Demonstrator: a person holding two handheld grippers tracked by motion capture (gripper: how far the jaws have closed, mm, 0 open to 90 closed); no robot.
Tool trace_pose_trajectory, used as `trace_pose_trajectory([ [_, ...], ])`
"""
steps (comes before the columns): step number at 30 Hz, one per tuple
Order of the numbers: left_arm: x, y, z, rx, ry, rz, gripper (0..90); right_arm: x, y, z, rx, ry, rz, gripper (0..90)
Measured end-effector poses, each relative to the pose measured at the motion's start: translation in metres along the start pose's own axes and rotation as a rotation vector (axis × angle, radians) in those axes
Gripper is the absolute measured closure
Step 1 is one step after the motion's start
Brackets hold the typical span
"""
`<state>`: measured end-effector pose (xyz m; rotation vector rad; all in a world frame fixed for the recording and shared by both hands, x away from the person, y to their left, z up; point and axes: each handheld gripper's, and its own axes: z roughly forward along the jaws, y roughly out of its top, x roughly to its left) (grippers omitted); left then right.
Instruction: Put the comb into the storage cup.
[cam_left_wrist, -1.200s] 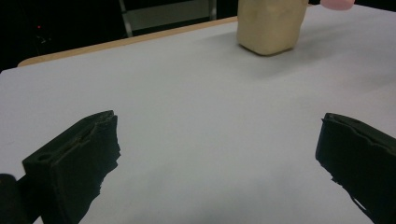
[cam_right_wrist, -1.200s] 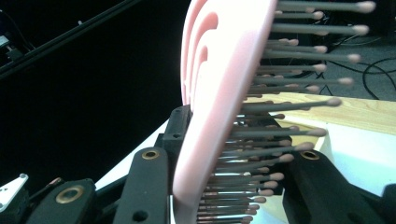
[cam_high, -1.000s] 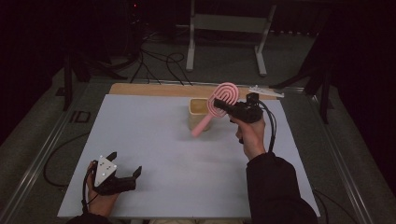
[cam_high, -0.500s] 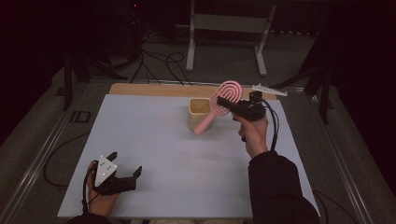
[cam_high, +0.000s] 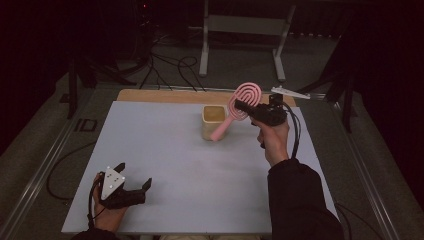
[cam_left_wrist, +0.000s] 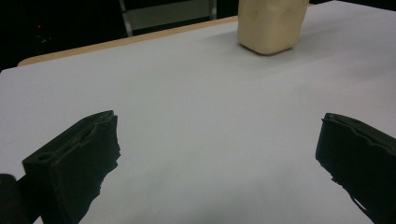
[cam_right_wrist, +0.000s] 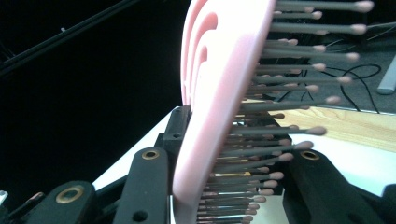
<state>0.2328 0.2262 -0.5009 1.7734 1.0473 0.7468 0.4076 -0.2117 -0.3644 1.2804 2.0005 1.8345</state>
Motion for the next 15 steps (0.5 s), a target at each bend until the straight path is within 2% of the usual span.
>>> trace_pose_trajectory([
  [6,0.0006,0.0001,-0.0004,0.0,0.0,0.0,0.1,-0.005,0.0018,-0.0016,-0.002,-0.017,0.014,63.4],
  [15,0.001,0.0001,-0.0006,-0.001,0.001,0.0,0.1,-0.0068,0.0083,-0.0037,0.004,-0.032,0.006,63.4],
])
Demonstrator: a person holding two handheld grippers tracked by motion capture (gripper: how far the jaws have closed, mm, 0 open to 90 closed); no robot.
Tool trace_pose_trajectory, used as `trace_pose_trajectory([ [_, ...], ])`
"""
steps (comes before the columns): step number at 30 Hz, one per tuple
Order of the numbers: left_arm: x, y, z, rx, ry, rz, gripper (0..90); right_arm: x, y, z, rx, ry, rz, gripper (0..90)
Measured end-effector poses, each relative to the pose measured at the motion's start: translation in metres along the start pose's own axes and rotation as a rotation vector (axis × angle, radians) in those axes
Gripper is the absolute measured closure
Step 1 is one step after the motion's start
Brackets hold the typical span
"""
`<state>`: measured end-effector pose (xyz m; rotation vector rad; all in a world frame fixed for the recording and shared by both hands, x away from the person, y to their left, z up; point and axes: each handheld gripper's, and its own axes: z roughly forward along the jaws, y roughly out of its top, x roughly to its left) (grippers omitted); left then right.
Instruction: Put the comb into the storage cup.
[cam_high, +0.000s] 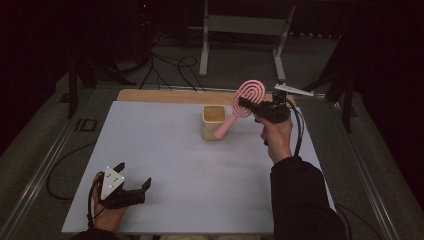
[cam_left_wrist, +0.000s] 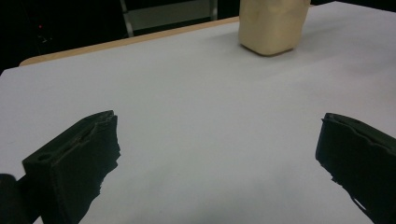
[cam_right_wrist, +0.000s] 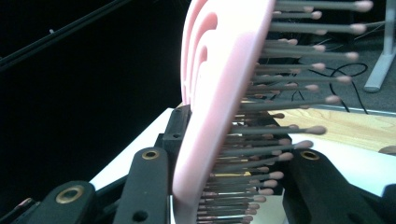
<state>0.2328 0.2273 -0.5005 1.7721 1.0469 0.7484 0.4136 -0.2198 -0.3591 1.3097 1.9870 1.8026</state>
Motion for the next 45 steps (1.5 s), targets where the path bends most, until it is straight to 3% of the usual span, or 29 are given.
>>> trace_pose_trajectory([
  [45,0.001,-0.001,0.0,-0.001,0.0,-0.005,0.1,-0.009,0.028,-0.001,-0.045,-0.084,0.012,63.5],
])
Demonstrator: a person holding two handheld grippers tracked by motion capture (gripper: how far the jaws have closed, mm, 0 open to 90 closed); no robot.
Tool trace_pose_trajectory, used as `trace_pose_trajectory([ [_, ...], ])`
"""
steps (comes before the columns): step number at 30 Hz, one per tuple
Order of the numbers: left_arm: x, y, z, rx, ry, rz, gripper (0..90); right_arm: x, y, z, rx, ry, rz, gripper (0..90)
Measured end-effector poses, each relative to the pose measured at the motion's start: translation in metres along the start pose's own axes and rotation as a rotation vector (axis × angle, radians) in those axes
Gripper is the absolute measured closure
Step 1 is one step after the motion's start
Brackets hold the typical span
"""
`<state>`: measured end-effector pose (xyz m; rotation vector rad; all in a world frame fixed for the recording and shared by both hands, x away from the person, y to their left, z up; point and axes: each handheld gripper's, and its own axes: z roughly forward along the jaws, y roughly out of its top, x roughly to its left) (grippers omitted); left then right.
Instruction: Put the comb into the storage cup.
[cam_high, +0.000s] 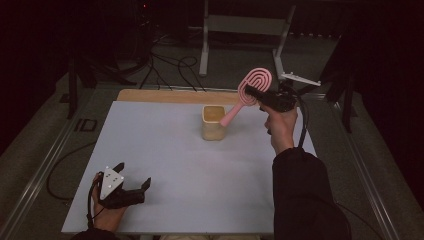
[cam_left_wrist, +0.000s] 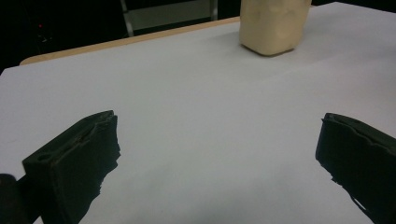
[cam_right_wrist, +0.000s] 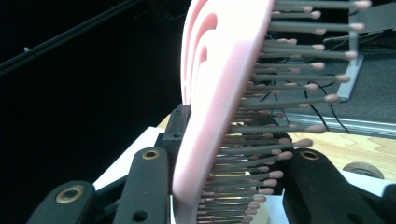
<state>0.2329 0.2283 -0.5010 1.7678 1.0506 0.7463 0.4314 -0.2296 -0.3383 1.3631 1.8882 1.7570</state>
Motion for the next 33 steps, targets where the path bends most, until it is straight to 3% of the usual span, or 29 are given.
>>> trace_pose_trajectory([
  [33,0.002,0.0,0.0,0.0,0.006,-0.003,0.1,-0.016,0.007,0.01,-0.066,-0.096,0.041,63.4],
])
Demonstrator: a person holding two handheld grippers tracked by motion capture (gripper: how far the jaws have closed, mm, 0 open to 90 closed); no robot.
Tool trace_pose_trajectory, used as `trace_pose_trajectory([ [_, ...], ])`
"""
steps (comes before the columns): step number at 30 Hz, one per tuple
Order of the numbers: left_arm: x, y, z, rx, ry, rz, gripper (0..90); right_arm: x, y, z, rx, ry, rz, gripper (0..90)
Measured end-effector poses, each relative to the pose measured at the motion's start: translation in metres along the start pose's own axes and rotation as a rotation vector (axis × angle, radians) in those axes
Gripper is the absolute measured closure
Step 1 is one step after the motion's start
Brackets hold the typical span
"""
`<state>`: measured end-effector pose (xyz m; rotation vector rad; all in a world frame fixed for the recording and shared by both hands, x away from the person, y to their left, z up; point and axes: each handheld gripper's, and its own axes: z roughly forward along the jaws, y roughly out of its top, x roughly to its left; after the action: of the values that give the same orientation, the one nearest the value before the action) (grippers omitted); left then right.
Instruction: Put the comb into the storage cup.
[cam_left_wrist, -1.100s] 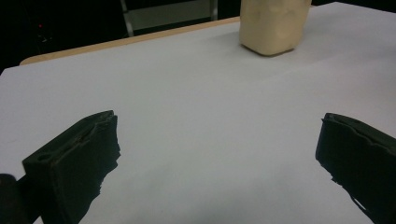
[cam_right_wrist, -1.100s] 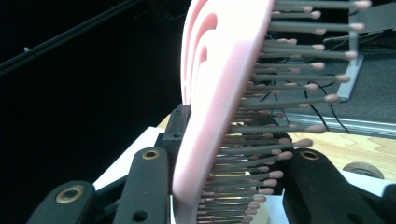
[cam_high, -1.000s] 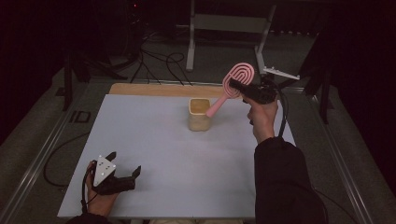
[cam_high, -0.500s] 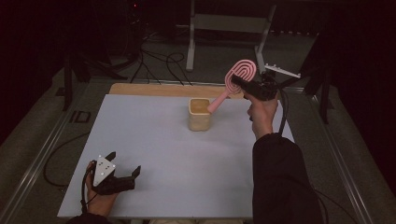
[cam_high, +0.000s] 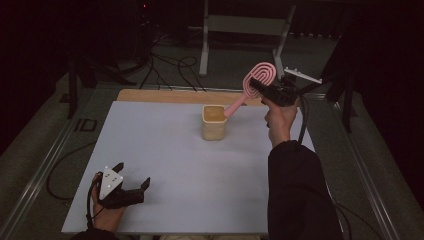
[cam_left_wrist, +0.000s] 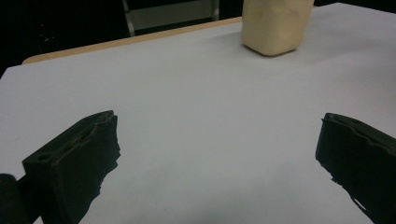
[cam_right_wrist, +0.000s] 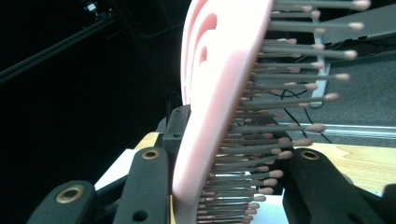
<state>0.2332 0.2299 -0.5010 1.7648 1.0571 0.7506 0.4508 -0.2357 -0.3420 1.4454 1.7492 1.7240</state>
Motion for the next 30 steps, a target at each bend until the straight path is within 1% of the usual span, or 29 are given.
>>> trace_pose_trajectory([
  [9,0.0,0.0,0.0,-0.001,-0.001,-0.002,0.1,0.003,-0.002,0.005,-0.013,0.008,0.019,63.5],
  [24,0.0,0.0,0.0,0.002,0.0,0.0,0.1,0.006,-0.013,0.016,-0.01,0.014,0.046,63.4],
  [30,0.0,0.0,0.001,0.002,-0.001,0.0,0.1,0.006,-0.017,0.019,-0.006,0.009,0.039,63.4],
])
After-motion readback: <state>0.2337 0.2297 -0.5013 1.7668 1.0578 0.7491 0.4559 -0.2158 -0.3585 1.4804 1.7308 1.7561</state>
